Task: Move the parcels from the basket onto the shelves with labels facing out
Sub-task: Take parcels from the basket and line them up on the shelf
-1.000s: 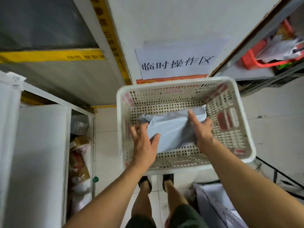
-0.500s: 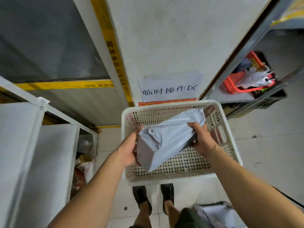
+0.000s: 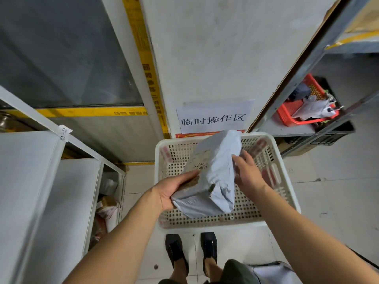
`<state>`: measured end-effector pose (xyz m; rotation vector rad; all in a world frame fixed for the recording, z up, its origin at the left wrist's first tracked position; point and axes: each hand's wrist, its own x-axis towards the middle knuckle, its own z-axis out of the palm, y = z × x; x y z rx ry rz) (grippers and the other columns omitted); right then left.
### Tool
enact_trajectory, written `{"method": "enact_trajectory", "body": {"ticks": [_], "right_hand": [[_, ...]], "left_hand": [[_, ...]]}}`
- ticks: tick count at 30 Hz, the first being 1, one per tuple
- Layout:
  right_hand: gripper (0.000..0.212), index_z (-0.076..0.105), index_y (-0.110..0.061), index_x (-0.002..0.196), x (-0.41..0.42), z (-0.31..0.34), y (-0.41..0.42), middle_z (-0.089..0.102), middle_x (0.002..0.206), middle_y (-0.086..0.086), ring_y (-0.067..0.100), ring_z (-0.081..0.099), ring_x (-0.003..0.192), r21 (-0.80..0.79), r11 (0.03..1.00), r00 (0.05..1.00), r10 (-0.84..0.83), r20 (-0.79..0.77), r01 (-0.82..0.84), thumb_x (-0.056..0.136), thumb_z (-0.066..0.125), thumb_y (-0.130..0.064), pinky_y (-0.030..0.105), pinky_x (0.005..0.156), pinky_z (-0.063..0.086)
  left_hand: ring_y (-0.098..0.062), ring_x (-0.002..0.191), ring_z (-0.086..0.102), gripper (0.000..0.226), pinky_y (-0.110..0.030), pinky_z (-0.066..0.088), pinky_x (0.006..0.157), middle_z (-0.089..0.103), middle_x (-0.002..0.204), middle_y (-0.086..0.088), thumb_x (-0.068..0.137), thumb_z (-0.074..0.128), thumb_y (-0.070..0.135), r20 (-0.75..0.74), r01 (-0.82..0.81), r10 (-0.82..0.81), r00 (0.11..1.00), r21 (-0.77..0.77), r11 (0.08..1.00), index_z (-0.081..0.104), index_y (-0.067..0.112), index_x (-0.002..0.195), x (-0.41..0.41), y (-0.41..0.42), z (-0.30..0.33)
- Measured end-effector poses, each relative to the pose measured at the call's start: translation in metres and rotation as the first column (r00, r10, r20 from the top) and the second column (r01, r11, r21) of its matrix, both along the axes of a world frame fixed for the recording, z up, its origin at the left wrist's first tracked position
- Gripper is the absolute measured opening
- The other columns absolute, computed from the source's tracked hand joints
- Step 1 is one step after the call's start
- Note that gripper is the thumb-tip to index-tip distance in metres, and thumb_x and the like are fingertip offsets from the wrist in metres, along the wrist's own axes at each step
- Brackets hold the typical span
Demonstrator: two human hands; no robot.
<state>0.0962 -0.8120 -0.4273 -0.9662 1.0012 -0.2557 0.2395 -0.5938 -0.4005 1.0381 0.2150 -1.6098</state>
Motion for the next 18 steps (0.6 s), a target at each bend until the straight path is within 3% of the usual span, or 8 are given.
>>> {"method": "enact_trajectory", "body": {"ticks": [3,5,6,8,10,12,16,18], "right_hand": [[0.066,0.042,-0.025,0.155,-0.011,0.013,0.009,0.062,0.14,0.009,0.032,0.069,0.118,-0.007,0.991,0.989,0.132,-0.07,-0.132,0.1,0.066,-0.053,0.051,0.087,0.064],[0.074,0.052,-0.032,0.147,-0.019,0.024,0.015,0.061,0.145,0.003,0.031,0.065,0.126,-0.013,0.945,0.939,0.324,-0.116,-0.327,0.087,0.072,-0.071,0.058,0.097,0.059],[0.072,0.054,-0.037,0.144,-0.021,0.027,0.019,0.061,0.146,0.0,0.028,0.066,0.126,-0.023,0.912,0.906,0.403,-0.131,-0.409,0.084,0.074,-0.073,0.057,0.1,0.057],[0.056,0.052,-0.04,0.139,-0.021,0.029,0.025,0.071,0.135,0.003,0.025,0.073,0.115,-0.013,0.887,0.883,0.458,-0.1,-0.461,0.091,0.078,-0.054,0.05,0.094,0.062],[0.047,0.053,-0.033,0.137,-0.017,0.033,0.033,0.078,0.122,0.006,0.028,0.077,0.107,0.02,0.895,0.895,0.445,-0.013,-0.445,0.096,0.076,-0.03,0.042,0.081,0.065],[0.045,0.055,-0.031,0.136,-0.017,0.036,0.037,0.078,0.121,0.006,0.029,0.077,0.108,0.008,0.905,0.905,0.425,0.032,-0.426,0.097,0.075,-0.02,0.037,0.076,0.064],[0.051,0.056,-0.029,0.142,-0.023,0.031,0.035,0.074,0.13,0.009,0.034,0.071,0.119,0.001,0.919,0.916,0.393,0.078,-0.394,0.096,0.076,-0.02,0.055,0.098,0.058],[0.055,0.056,-0.029,0.143,-0.024,0.035,0.035,0.074,0.129,0.011,0.037,0.071,0.119,-0.012,0.915,0.911,0.403,0.088,-0.404,0.094,0.077,-0.018,0.057,0.101,0.055]], "left_hand": [[-0.034,0.115,0.072,0.055,-0.049,0.053,0.108,0.071,0.132,-0.018,0.082,0.089,0.024,0.236,-0.001,-0.011,0.972,0.051,0.999,0.071,0.012,0.133,-0.003,-0.002,-0.011],[-0.026,0.125,0.068,0.067,-0.051,0.044,0.118,0.073,0.133,-0.005,0.079,0.093,0.031,0.431,0.011,-0.036,0.902,0.06,0.998,0.065,0.024,0.139,-0.004,0.0,-0.016],[-0.021,0.128,0.066,0.075,-0.051,0.042,0.119,0.073,0.133,0.002,0.077,0.094,0.036,0.513,0.026,-0.057,0.857,0.067,0.997,0.06,0.031,0.144,-0.005,0.001,-0.017],[-0.015,0.13,0.063,0.089,-0.049,0.044,0.118,0.072,0.132,0.013,0.072,0.096,0.047,0.626,0.059,-0.107,0.772,0.098,0.993,0.05,0.043,0.148,-0.011,0.001,-0.014],[-0.013,0.127,0.065,0.098,-0.048,0.05,0.113,0.072,0.131,0.016,0.068,0.098,0.047,0.677,0.065,-0.121,0.726,0.107,0.992,0.044,0.049,0.15,-0.017,0.0,-0.012],[-0.012,0.126,0.065,0.104,-0.047,0.053,0.109,0.071,0.132,0.017,0.068,0.099,0.043,0.699,0.09,-0.127,0.704,0.09,0.992,0.039,0.051,0.152,-0.021,0.0,-0.009],[-0.012,0.125,0.066,0.098,-0.048,0.051,0.111,0.069,0.135,0.019,0.069,0.09,0.066,0.672,0.105,-0.134,0.728,0.084,0.991,0.039,0.056,0.152,-0.01,0.006,0.009],[-0.014,0.119,0.071,0.093,-0.05,0.054,0.108,0.071,0.132,0.014,0.068,0.088,0.069,0.635,0.048,-0.081,0.768,0.068,0.997,0.045,0.054,0.149,-0.003,0.009,0.019]]}}
